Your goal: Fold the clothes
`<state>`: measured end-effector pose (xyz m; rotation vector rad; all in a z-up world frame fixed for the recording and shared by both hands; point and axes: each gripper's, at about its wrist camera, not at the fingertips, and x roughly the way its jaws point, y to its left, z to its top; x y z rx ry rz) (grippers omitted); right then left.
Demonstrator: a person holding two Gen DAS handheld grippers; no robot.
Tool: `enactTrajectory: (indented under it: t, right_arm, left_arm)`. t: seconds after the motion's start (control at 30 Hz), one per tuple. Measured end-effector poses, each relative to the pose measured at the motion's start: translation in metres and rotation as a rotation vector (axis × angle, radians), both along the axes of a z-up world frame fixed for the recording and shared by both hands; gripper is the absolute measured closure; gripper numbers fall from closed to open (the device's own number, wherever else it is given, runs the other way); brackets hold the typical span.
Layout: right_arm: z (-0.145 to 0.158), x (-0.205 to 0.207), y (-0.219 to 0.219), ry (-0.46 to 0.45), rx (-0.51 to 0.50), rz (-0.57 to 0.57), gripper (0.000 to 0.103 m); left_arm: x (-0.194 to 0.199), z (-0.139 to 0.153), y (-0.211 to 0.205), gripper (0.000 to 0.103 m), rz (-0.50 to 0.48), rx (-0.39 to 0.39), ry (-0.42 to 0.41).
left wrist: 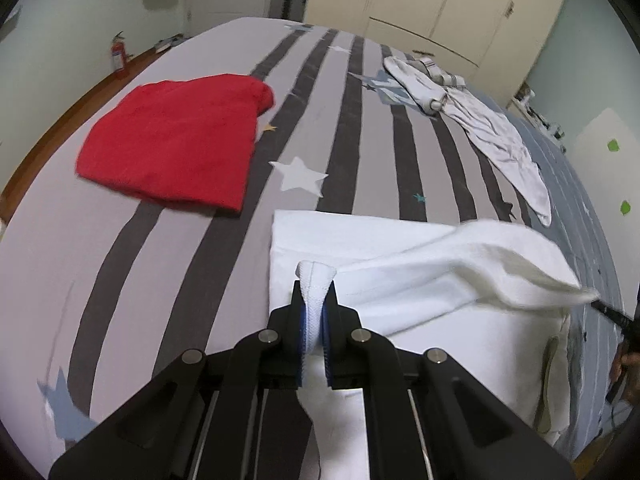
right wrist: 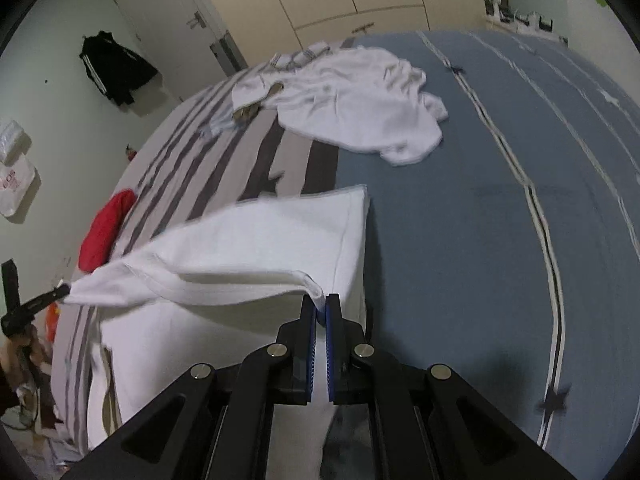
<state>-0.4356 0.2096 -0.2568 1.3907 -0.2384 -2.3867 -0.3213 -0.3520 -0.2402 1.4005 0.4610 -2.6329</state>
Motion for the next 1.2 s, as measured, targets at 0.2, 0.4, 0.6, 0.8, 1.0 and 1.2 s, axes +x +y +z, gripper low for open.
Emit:
enactTrajectory:
  t: [0.2,0.4,0.6,0.8,1.0,1.2]
  right_arm:
    - [0.005,0.034,0.019,-0.006,-0.026,-0.043,0.099]
    - [-0.015,0.053,0.032,-0.065,0.009,-0.069,0.099]
    - [-0.051,0.063,0.047,-0.168,0.049,-0.093,0.099]
    - [-0.046,0.065,0.041,-0.167,0.067,-0.079,0.096]
    - [-0.042,0.049,0.03,-0.184,0.034,-0.117,0.075]
    - [-0.053,0.038,0.027,-0.221,0.035,-0.154,0.072]
  left_arm:
    - [0.03,0.012,-0.001,0.098,0.018,0.007,0.018]
    - [0.052,-0.017,-0.005,0.098,0.051,0.011,-0.055]
    - [0.072,-0.037,-0.004,0.088,0.081,0.052,-0.124]
    - [0.091,-0.028,-0.012,0.059,0.17,0.116,-0.115]
    - [0.092,-0.022,-0.039,0.054,0.313,0.181,-0.07]
    - [0.057,-0.042,-0.022,0.058,0.208,0.097,-0.181]
